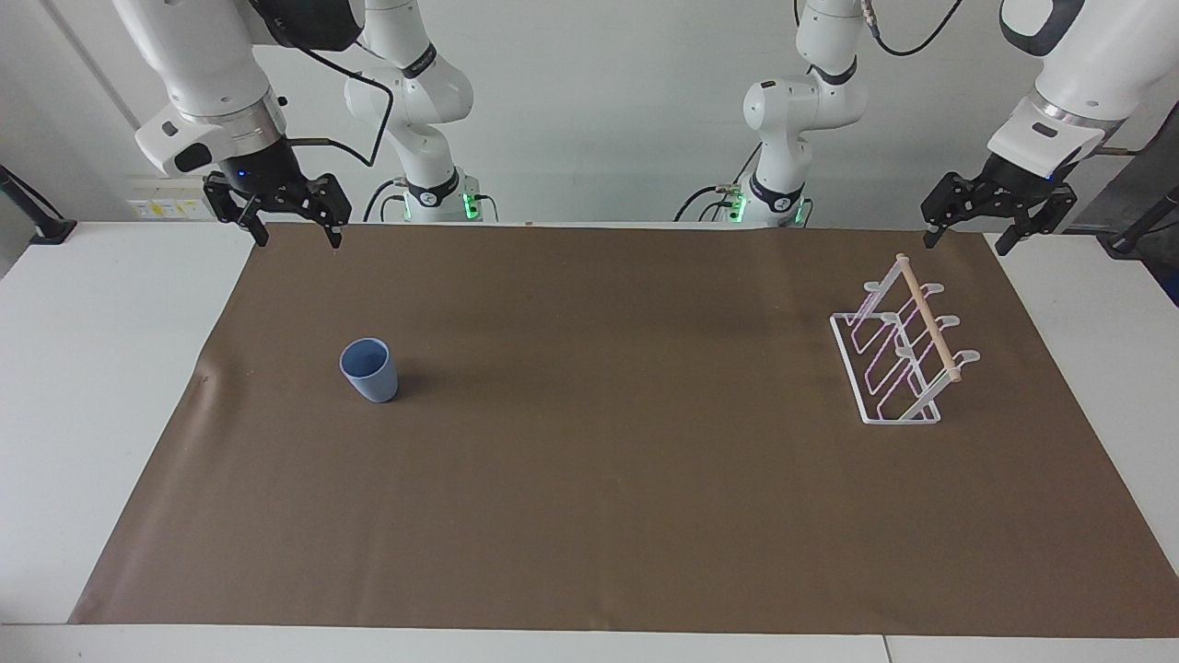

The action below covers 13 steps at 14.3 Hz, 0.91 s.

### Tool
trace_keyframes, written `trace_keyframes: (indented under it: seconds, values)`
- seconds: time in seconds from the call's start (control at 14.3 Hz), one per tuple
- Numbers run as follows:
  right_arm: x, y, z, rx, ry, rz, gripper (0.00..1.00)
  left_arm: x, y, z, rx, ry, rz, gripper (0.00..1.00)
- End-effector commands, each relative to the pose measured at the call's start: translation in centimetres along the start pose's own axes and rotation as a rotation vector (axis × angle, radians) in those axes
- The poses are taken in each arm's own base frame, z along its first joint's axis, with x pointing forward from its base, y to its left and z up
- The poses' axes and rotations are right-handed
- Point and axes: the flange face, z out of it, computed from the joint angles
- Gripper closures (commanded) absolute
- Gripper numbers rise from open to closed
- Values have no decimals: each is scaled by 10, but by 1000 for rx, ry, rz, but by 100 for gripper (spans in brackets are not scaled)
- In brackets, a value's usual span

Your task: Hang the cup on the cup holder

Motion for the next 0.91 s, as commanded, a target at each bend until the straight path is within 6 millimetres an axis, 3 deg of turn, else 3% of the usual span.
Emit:
trace_keyframes:
  seconds: [0.0, 0.84]
  values:
    - [-6, 1, 1, -4, 5, 1, 0, -8, 0, -2, -6, -1, -9, 0]
    - [-11, 2, 5, -4, -3, 1, 0, -8, 0, -2, -6, -1, -9, 0]
